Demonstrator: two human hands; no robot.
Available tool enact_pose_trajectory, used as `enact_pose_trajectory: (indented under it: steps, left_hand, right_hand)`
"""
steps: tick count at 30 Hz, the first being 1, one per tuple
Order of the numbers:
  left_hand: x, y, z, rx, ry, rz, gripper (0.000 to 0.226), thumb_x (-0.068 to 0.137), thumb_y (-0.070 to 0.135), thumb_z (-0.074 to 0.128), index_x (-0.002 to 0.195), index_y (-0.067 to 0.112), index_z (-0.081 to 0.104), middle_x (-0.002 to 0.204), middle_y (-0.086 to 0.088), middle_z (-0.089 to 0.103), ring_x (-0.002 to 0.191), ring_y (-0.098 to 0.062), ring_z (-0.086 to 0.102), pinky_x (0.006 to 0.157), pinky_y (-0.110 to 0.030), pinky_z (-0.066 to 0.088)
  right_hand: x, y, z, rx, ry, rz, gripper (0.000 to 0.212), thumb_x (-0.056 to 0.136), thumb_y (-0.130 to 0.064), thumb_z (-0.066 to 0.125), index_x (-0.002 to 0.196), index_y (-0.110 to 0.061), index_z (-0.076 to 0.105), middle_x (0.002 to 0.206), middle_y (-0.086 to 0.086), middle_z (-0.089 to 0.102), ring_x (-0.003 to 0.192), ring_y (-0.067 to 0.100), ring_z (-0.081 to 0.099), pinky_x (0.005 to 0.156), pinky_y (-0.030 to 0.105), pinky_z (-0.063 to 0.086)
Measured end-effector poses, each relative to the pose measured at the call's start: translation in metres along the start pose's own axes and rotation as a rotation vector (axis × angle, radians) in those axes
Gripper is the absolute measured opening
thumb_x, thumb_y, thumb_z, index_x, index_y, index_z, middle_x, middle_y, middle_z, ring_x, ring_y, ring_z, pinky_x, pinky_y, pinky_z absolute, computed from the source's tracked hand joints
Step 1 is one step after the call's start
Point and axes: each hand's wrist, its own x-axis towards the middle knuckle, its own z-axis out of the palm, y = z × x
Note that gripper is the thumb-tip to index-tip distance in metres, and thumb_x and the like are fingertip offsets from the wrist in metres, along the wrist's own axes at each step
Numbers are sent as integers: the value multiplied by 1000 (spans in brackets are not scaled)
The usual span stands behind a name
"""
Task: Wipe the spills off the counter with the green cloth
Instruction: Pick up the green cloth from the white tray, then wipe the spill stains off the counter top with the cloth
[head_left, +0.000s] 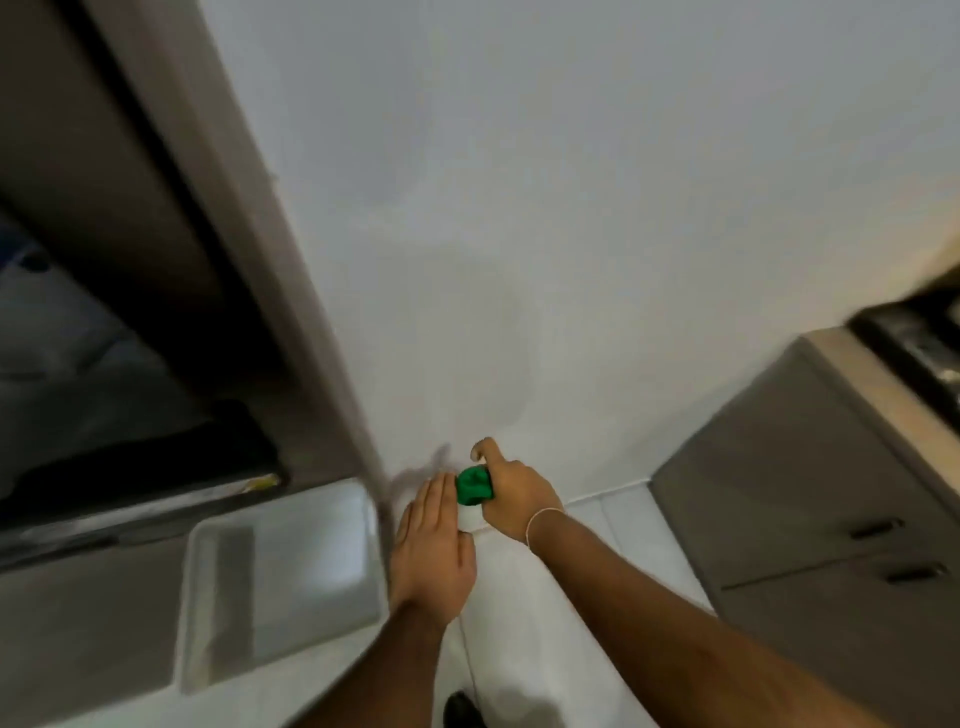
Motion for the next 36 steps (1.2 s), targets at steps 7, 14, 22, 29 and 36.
enact_pose_trajectory:
  steps: [7,14,22,29,36]
  left_hand:
    - [55,161,61,21,-142,433,78,109,36,35,170,20,-12,183,1,-3,169,-20,-3,136,-42,0]
    - [81,339,111,71,-250,760,75,111,52,18,169,24,-20,181,0,-15,168,-22,-11,137,-48,0]
    - [85,489,174,88,-355,1008,76,108,49,29,174,19,4,183,-2,3,169,-22,1,137,-50,9]
    - [87,593,225,126,-400,1129,73,111,50,25,173,22,-3,183,0,-4,167,-18,-11,134,-43,-8]
    - [76,690,293,116,-541,1250,78,109,56,21,173,23,-7,183,1,-8,168,-17,-14,137,-48,-2]
  right_hand:
    - [-87,146,-91,19,287,363,62,92,-2,58,148,-28,60,148,1,64,135,30,62,109,42,54]
    - [-182,281,-146,165,550,679,47,91,-9,65,133,-31,70,137,-2,74,122,31,71,96,42,61]
    - [-262,438,-190,1060,1104,990,36,83,8,62,108,-11,79,109,20,79,100,39,74,87,51,65]
    - [-346,553,-220,1717,1599,766,39,97,-13,77,133,-1,70,128,22,75,118,41,72,100,52,61]
    - [-430,638,-206,726,1541,1314,58,108,-19,62,163,-25,46,166,6,50,151,33,48,126,48,40]
